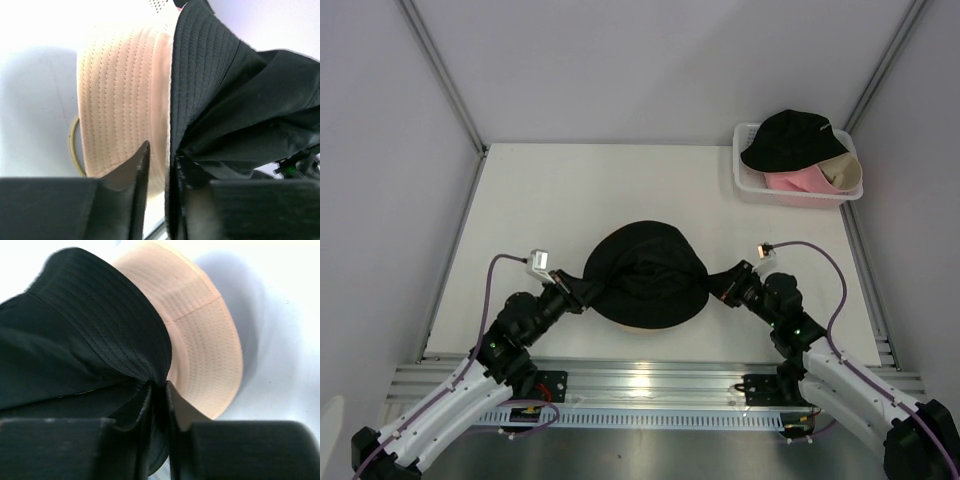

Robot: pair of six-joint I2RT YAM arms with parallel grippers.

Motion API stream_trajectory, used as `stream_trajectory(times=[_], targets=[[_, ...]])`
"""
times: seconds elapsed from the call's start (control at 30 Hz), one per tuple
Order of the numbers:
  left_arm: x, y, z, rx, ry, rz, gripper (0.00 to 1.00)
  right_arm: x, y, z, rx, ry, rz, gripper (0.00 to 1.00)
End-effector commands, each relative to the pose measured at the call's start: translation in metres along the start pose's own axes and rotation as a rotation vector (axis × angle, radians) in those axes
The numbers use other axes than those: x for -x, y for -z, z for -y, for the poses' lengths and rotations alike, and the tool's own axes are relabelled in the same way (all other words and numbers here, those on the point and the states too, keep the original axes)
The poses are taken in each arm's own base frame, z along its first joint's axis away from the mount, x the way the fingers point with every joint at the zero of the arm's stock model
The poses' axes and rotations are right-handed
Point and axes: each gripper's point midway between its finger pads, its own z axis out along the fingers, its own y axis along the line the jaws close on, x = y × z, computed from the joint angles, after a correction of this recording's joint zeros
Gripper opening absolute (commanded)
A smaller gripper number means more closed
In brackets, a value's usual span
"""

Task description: Stack the hats

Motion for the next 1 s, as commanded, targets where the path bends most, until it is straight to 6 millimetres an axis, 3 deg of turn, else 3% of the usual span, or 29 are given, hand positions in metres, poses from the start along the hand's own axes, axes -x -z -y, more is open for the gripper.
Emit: stream_trajectory(times=[0.0,0.03,0.07,0.13,0.23,0.3,0.37,0.47,0.5,0.73,0.97], targets=[[-0.018,0.009,-0.039,0.127,-0.114,-0.062,0.29,-0.020,0.003,0.059,-0.210,0.081,-0.072,0.18],[-0.017,0.009,-0.038,0.121,-0.132,-0.065,0.33,-0.018,0.003,0.056,-0.207,0.087,-0.074,0.33],[-0.009,0.010,-0.028,0.102,-0.145,-0.049,0.42,-0.015,0.003,0.048,-0.199,0.094,-0.081,0.41],[-0.005,0.010,-0.022,0.088,-0.184,-0.054,0.50,-0.005,0.005,0.031,-0.167,0.123,-0.065,0.52],[0.003,0.008,-0.006,0.058,-0.204,-0.061,0.58,0.013,0.010,0.002,-0.128,0.159,-0.038,0.55],[0.017,0.008,0.007,0.050,-0.217,-0.030,0.71,0.028,0.016,-0.023,-0.080,0.176,0.003,0.56],[0.033,0.007,0.015,0.062,-0.234,0.011,0.85,0.035,0.018,-0.033,-0.060,0.182,0.025,0.54],[0.057,0.009,0.035,0.049,-0.252,0.070,0.94,0.041,0.015,-0.039,-0.047,0.183,0.041,0.54],[0.069,0.013,0.045,0.047,-0.253,0.096,0.94,0.042,0.012,-0.037,-0.055,0.174,0.038,0.54],[0.103,0.019,0.052,0.110,-0.249,0.208,0.95,0.033,-0.011,-0.024,-0.068,0.109,-0.006,0.55],[0.100,-0.011,0.040,0.205,-0.220,0.162,0.90,0.036,-0.024,-0.023,-0.073,0.130,-0.016,0.55]])
